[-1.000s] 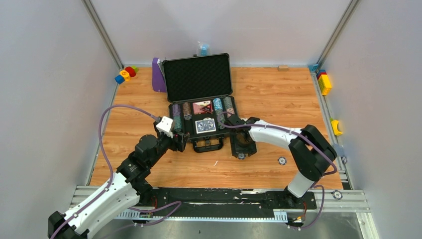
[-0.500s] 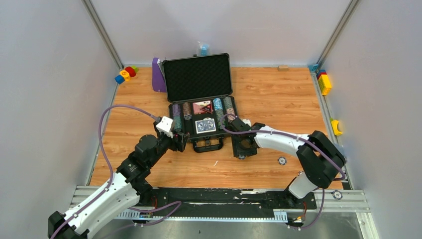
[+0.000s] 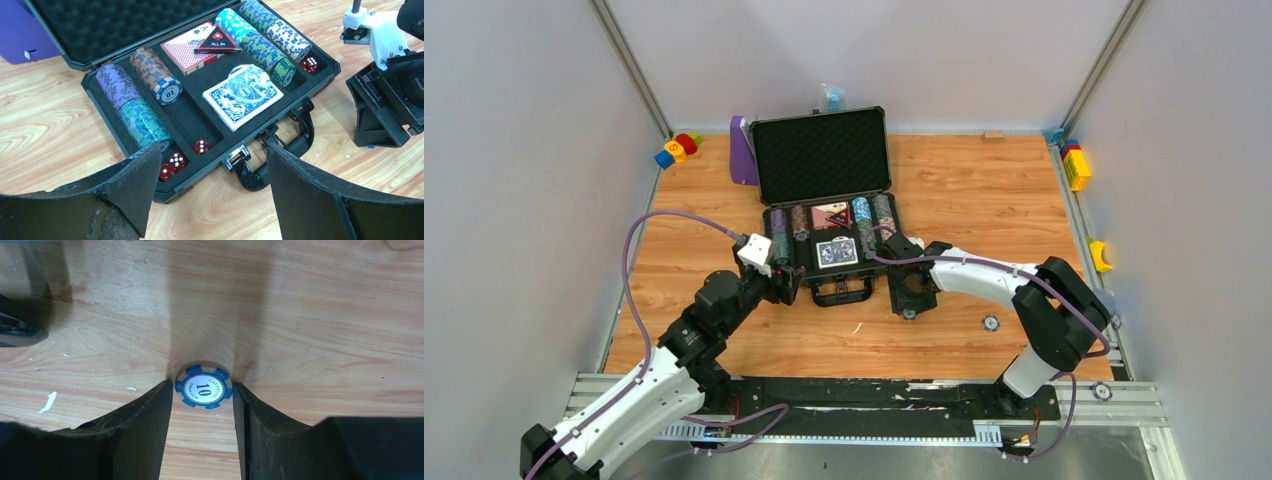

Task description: Pack up texas hold em set

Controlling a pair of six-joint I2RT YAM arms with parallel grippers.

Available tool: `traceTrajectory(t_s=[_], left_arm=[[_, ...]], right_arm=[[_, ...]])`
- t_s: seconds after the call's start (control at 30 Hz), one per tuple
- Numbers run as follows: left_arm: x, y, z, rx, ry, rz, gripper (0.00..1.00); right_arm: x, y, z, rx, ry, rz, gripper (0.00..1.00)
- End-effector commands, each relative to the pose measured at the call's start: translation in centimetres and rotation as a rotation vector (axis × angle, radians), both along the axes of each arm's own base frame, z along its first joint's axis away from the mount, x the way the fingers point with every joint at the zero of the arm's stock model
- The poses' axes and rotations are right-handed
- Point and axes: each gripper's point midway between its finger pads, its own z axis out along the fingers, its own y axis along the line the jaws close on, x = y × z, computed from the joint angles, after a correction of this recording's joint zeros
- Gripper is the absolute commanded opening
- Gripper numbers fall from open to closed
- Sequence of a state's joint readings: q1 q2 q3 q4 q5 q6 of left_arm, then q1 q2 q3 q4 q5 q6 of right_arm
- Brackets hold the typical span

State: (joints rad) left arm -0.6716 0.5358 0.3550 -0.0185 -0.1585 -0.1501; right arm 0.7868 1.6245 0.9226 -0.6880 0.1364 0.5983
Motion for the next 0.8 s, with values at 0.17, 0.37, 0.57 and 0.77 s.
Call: traceTrajectory(t_s=[0.17,0.37,0.57,0.77], left_arm=[[0.3,0.0,1.2,-0.016,-0.035,0.005,0.85],[0.3,0.0,1.1,-0.012,-0.031,0.006,0.85],[0.5,0.0,0.8,-0.008,-0.024,0.009,0.85],[0.5,0.0,0.8,-0.011,-0.024,0.013,0.85]], right_arm=[[-1.6,-0.7,-3.6,-0.037,0.088,0.001,0.44],[-1.3,-1.2,-2.7,-0.09,0.085,0.002,0.39],[-0.4,0.4,-0.2,-0.009,0.048,0.011,0.36],[0.5,1.6,2.6,0.066,-0.011,0.009,0.36]])
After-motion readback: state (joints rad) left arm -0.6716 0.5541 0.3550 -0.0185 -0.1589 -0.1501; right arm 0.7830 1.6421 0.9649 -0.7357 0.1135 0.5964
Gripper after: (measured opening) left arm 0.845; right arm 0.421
